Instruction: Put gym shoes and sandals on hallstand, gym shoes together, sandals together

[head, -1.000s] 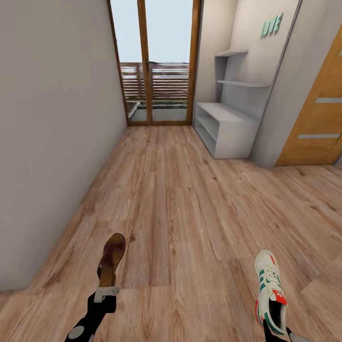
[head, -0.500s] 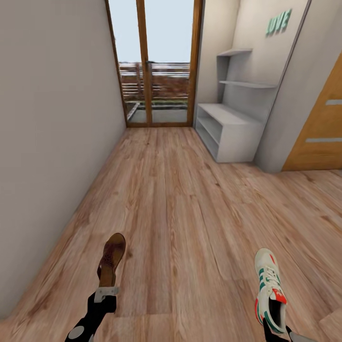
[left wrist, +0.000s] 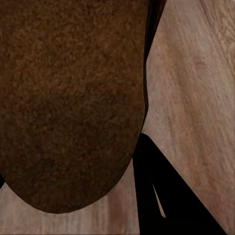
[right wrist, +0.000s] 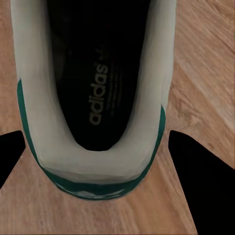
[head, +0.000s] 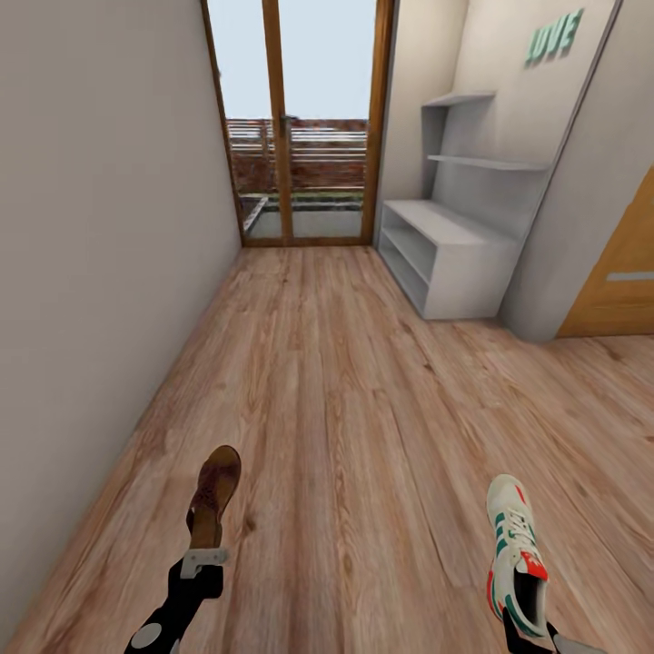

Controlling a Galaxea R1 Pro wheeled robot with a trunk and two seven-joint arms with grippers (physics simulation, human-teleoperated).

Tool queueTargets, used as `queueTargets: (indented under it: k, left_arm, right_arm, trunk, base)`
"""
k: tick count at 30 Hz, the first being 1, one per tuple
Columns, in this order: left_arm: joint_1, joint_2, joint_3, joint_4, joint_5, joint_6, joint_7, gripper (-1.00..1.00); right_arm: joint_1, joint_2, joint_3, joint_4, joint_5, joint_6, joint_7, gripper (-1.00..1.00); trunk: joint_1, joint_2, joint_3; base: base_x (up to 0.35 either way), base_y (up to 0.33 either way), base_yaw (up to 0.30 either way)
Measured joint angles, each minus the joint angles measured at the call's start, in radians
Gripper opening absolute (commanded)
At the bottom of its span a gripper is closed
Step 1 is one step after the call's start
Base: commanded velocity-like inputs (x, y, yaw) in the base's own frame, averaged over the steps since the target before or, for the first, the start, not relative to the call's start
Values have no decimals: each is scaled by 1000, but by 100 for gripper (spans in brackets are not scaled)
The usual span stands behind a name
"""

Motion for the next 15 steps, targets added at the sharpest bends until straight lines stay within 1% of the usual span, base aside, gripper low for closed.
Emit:
queueTargets:
  k: [6, 15]
  left_arm:
    - [0, 0, 0, 1, 0, 0, 0, -100]
    - [0, 0, 0, 1, 0, 0, 0, -100]
  right_arm:
    - [0, 0, 1, 2, 1, 0, 0, -100]
    - [0, 0, 1, 5, 1, 0, 0, -100]
  trunk:
    - [0, 0, 5]
    - [0, 0, 6]
  base:
    - [335, 104, 0]
    - [335, 104, 0]
